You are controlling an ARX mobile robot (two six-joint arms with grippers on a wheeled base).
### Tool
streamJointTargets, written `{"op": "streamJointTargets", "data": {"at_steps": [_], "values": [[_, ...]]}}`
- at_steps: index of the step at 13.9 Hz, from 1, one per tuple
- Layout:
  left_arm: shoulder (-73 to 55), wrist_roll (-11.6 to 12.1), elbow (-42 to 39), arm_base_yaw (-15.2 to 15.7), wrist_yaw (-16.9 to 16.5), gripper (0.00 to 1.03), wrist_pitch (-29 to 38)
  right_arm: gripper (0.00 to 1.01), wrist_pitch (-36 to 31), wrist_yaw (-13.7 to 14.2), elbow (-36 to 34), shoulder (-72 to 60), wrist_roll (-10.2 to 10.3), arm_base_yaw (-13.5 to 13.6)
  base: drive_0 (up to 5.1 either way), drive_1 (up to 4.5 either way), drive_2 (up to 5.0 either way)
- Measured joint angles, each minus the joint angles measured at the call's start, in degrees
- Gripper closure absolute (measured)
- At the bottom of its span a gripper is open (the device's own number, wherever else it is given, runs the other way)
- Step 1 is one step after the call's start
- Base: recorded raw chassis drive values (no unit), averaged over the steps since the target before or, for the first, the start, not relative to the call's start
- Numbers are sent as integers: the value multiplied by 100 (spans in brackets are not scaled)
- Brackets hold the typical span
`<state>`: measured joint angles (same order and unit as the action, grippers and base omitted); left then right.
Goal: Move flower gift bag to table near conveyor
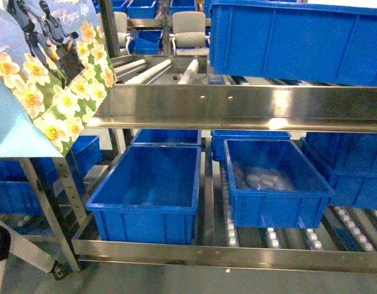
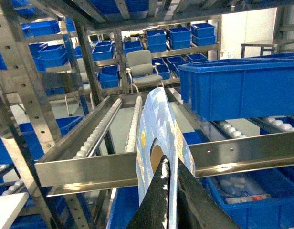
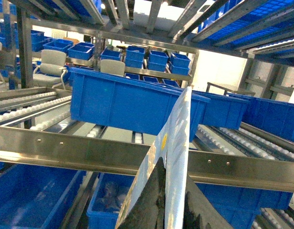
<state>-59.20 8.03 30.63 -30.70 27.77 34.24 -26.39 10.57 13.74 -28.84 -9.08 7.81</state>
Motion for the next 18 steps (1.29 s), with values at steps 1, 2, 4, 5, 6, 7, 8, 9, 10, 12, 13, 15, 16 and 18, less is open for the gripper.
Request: {"op": "streamJointTargets", "data": {"at_steps": [1, 2, 4, 5, 6, 7, 8, 9, 10, 12, 13, 15, 16, 18], "values": [[0, 0, 0, 0, 0, 101, -2, 98, 2, 0, 0, 2, 0, 0, -455, 50, 404], [0, 0, 0, 0, 0, 101, 4, 98, -7, 0, 0, 9, 0, 0, -455, 50, 404], [0, 0, 0, 7, 11, 101, 4, 98, -4, 0, 0, 7, 0, 0, -455, 50, 404], [0, 0, 0, -2, 7, 101, 7, 98, -4, 0, 0, 7, 0, 0, -455, 50, 404], [0, 0, 0, 0, 7, 101, 4, 98, 2, 0, 0, 7, 0, 0, -455, 50, 404], [0, 0, 0, 0, 11, 101, 11, 98, -11, 0, 0, 7, 0, 0, -455, 50, 404], [0, 0, 0, 0, 11, 101, 7, 98, -7, -2, 0, 9, 0, 0, -470, 101, 377], [0, 0, 0, 0, 11, 101, 4, 98, -7, 0, 0, 9, 0, 0, -470, 101, 377], [0, 0, 0, 0, 9, 101, 2, 98, -9, 0, 0, 9, 0, 0, -470, 101, 377], [0, 0, 0, 0, 9, 101, 4, 98, -9, 0, 0, 9, 0, 0, -470, 101, 377], [0, 0, 0, 0, 9, 101, 9, 98, 0, 0, 0, 4, 0, 0, -470, 101, 377], [0, 0, 0, 0, 11, 101, 4, 98, 2, 0, 0, 9, 0, 0, -470, 101, 377], [0, 0, 0, 0, 9, 101, 7, 98, 4, 0, 0, 9, 0, 0, -470, 101, 377], [4, 0, 0, 0, 9, 101, 7, 98, 0, 0, 0, 7, 0, 0, -470, 101, 377]]}}
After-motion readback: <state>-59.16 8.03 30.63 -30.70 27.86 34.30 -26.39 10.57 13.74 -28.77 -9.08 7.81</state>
